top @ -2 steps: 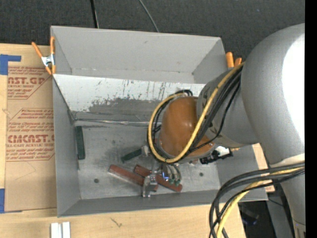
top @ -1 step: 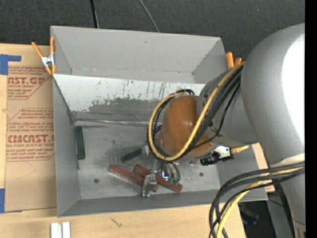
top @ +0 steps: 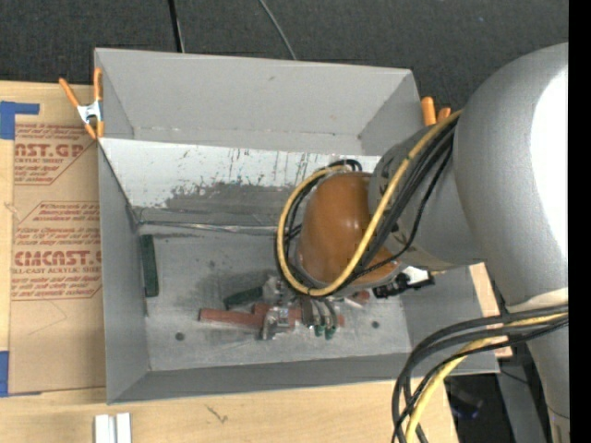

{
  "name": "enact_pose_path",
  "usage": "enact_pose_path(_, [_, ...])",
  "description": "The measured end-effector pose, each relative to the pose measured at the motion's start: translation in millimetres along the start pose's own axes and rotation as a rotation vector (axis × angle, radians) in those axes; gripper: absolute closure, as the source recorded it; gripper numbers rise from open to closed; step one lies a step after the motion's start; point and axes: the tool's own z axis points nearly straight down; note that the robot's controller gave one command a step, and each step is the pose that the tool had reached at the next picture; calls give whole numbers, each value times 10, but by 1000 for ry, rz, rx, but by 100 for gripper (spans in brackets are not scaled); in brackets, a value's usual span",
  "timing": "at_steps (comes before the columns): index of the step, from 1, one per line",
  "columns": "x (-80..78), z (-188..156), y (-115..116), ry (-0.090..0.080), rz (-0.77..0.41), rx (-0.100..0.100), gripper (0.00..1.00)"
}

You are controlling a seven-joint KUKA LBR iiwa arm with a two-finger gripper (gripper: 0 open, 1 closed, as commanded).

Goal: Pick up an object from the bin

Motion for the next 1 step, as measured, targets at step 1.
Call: enact_pose_path(1, [0,0,0,0,0,0,100])
